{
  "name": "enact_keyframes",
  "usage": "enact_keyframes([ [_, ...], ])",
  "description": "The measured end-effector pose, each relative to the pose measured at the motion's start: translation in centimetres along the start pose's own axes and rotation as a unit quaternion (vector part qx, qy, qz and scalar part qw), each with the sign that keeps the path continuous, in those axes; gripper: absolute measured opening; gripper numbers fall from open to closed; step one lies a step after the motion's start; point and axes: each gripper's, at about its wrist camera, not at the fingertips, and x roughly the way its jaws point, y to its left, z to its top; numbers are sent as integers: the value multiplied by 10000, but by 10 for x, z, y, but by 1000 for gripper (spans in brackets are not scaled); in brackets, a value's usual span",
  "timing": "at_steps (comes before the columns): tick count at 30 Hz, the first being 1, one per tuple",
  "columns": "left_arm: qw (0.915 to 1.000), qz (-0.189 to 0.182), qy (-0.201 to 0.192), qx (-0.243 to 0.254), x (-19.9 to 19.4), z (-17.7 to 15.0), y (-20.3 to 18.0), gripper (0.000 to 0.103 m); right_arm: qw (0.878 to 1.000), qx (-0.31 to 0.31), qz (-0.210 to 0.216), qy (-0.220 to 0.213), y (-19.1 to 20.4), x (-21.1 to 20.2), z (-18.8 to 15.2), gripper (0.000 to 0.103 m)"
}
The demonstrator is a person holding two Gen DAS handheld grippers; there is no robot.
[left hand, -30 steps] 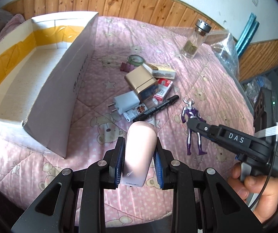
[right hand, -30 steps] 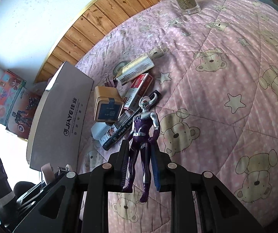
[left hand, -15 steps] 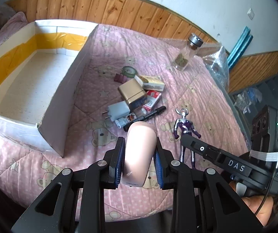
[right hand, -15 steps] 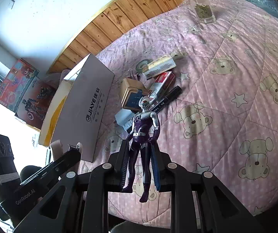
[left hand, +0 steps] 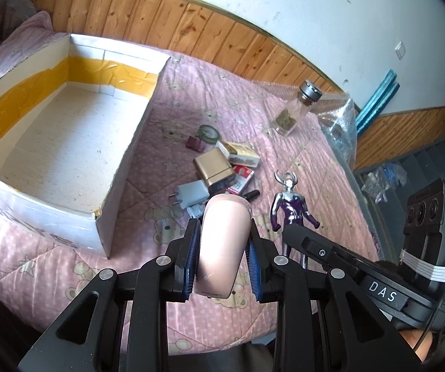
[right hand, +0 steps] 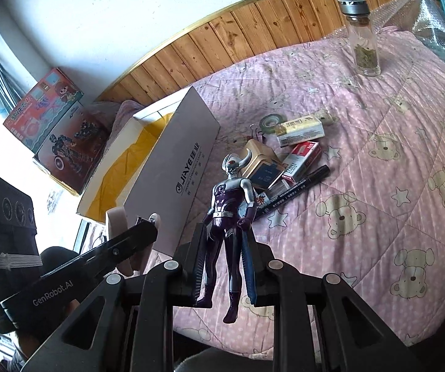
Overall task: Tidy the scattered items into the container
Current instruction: 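Lift the pink bottle and action figure and carry both toward the white box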
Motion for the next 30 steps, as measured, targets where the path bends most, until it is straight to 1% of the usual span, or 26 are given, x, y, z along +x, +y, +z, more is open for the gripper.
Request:
enact_keyframes([
  [10,9996,-78,-176,-213,-15,12,19,29,9994,-337,35,18,30,7,11,23],
  [18,9991,28,-270,-312,-26,24,33,29,9987,-497,85,62,49,16,20,23],
  [30,9978,-4,-430,-496,-40,37,53,29,9968,-771,161,109,80,29,30,23],
])
